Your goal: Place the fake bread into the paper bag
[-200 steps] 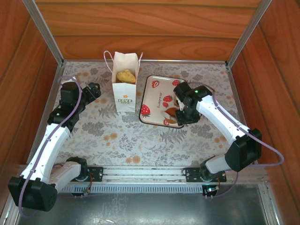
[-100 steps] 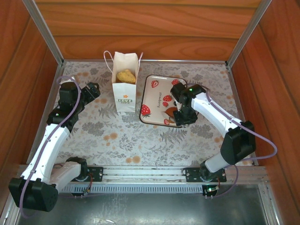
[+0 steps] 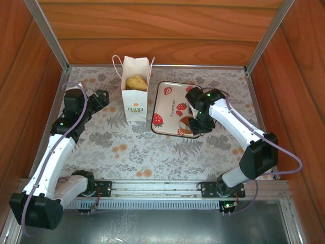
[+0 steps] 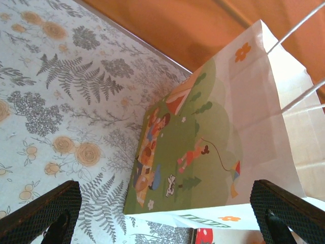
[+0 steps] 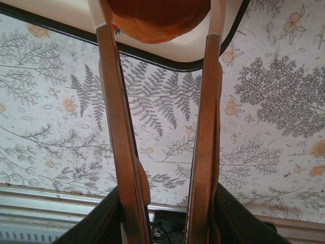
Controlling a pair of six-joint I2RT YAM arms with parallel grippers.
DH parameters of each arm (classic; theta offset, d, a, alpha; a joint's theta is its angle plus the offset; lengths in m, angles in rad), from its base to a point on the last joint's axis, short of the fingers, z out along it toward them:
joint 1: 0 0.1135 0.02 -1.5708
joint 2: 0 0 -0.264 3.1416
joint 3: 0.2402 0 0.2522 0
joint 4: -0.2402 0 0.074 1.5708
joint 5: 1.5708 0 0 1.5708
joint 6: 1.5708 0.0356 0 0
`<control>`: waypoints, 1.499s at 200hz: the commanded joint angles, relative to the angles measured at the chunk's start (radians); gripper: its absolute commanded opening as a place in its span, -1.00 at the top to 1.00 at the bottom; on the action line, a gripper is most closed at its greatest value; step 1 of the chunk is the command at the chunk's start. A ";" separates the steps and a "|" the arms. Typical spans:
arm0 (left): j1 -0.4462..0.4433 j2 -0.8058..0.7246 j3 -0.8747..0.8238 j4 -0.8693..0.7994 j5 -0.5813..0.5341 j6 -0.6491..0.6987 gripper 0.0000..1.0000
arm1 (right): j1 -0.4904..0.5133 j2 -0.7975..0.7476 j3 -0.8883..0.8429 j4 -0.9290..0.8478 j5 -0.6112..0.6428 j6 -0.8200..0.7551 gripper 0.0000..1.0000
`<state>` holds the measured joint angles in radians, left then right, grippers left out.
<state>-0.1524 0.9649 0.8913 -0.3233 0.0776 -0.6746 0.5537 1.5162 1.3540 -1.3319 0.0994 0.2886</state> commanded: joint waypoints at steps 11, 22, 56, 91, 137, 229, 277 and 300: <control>0.009 0.019 0.078 -0.018 0.076 0.045 -0.83 | -0.007 -0.075 0.069 -0.052 -0.024 -0.017 0.28; 0.008 0.031 0.095 -0.017 0.098 0.046 -0.83 | -0.007 -0.089 0.089 -0.060 -0.030 -0.022 0.29; 0.008 0.107 0.162 -0.006 0.212 0.028 -0.82 | -0.005 -0.129 0.178 -0.065 -0.072 -0.041 0.30; 0.009 0.194 0.248 0.023 0.326 0.008 -0.79 | -0.001 -0.135 0.323 -0.093 -0.082 -0.071 0.30; 0.008 0.302 0.334 0.053 0.387 0.001 -0.62 | 0.018 -0.086 0.589 -0.124 -0.066 -0.116 0.31; 0.002 0.445 0.353 0.103 0.426 -0.033 -0.46 | 0.166 0.105 1.011 -0.018 -0.052 -0.153 0.31; 0.002 0.476 0.349 0.120 0.421 -0.054 -0.37 | 0.207 0.192 1.027 0.100 -0.107 -0.141 0.31; 0.001 0.486 0.344 0.130 0.419 -0.060 -0.23 | 0.221 0.251 1.051 0.113 -0.092 -0.140 0.31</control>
<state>-0.1505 1.4391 1.2388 -0.2249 0.4812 -0.7204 0.7559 1.7065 2.3699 -1.3056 0.0185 0.1513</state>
